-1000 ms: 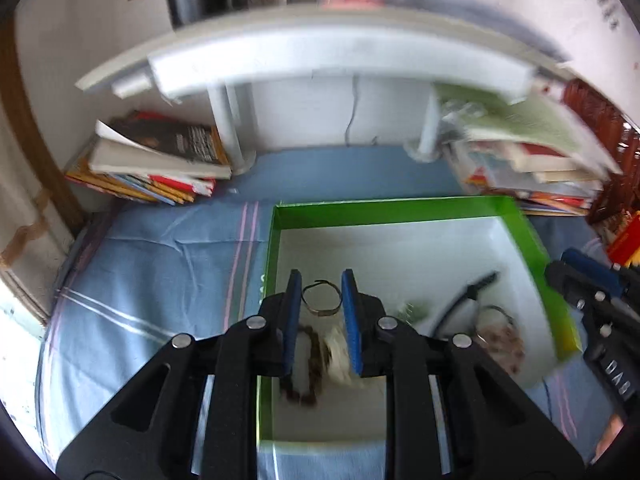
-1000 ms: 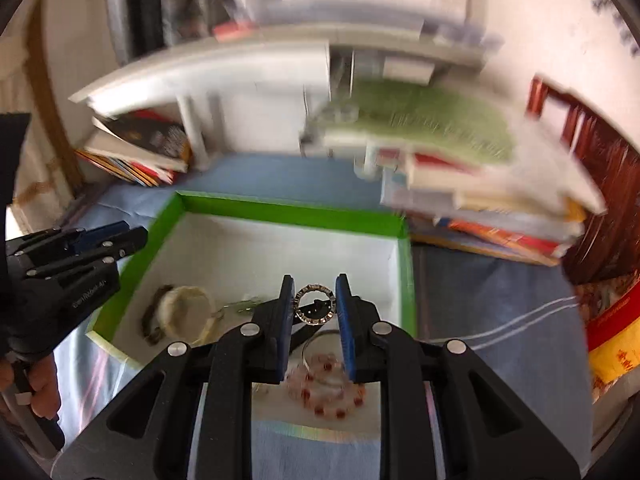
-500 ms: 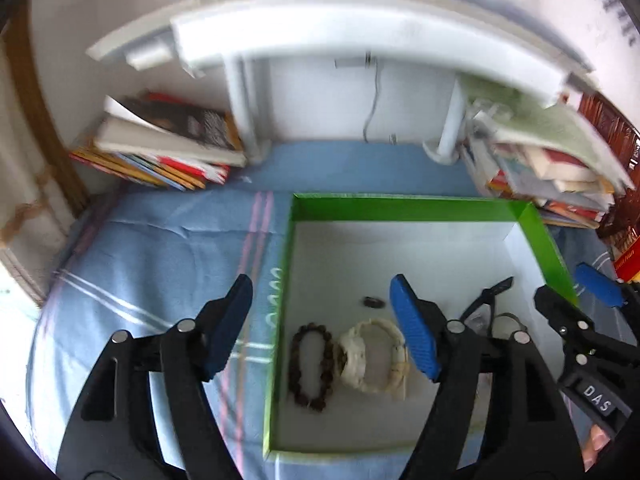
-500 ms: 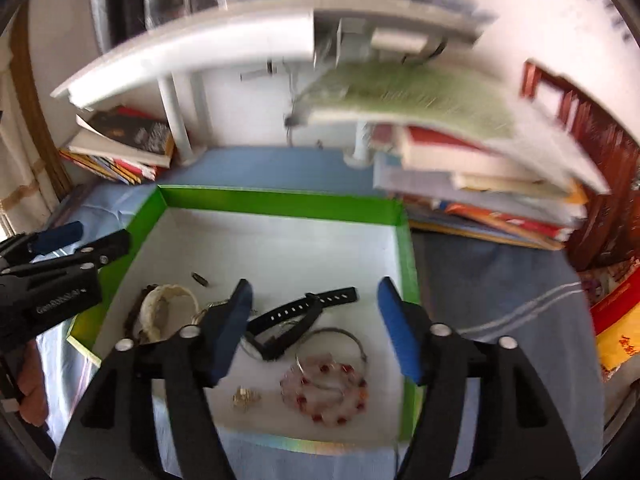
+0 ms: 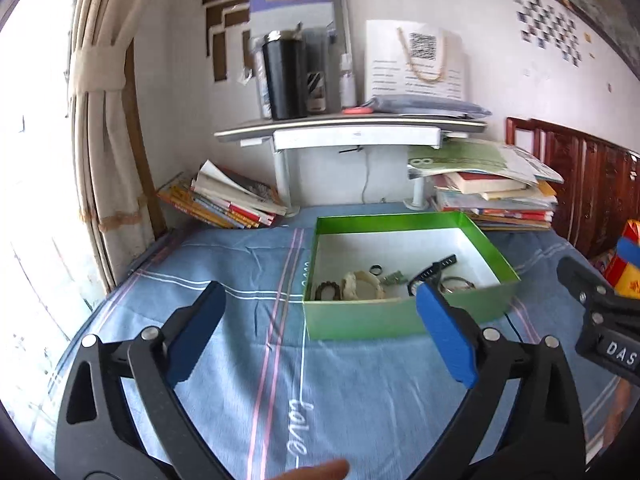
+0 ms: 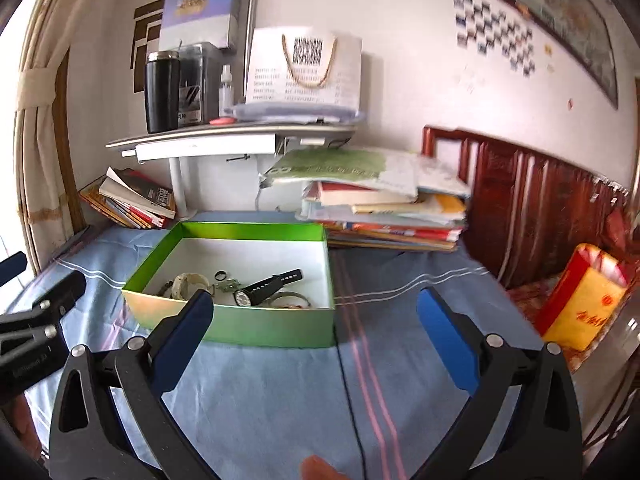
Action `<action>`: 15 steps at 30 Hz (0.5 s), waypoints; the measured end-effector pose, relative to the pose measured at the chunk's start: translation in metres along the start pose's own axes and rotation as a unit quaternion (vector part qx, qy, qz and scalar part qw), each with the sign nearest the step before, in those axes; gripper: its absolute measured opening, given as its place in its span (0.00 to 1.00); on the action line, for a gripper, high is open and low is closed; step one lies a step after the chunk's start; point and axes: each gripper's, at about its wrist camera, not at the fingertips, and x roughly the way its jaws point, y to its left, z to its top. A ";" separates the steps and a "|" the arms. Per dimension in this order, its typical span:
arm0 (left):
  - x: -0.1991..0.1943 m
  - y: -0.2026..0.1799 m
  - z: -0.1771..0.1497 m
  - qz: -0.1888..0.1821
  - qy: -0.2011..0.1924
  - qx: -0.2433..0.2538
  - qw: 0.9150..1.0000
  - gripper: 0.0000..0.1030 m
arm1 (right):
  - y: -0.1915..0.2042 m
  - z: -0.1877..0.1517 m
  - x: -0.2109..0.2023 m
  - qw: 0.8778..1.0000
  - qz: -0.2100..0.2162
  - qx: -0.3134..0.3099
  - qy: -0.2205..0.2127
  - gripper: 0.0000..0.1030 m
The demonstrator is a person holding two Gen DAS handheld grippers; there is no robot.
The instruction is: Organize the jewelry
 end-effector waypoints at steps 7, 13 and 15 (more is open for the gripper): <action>-0.017 0.000 0.000 0.002 -0.017 0.003 1.000 0.96 | 0.010 -0.004 -0.007 1.000 0.005 -0.009 -0.007 0.97; -0.018 0.005 -0.001 0.004 -0.015 0.000 1.000 0.96 | 0.011 -0.003 -0.009 1.000 0.001 -0.014 -0.010 0.97; -0.017 0.006 -0.002 0.002 -0.012 -0.003 1.000 0.96 | 0.011 -0.003 -0.009 1.000 0.001 -0.014 -0.011 0.97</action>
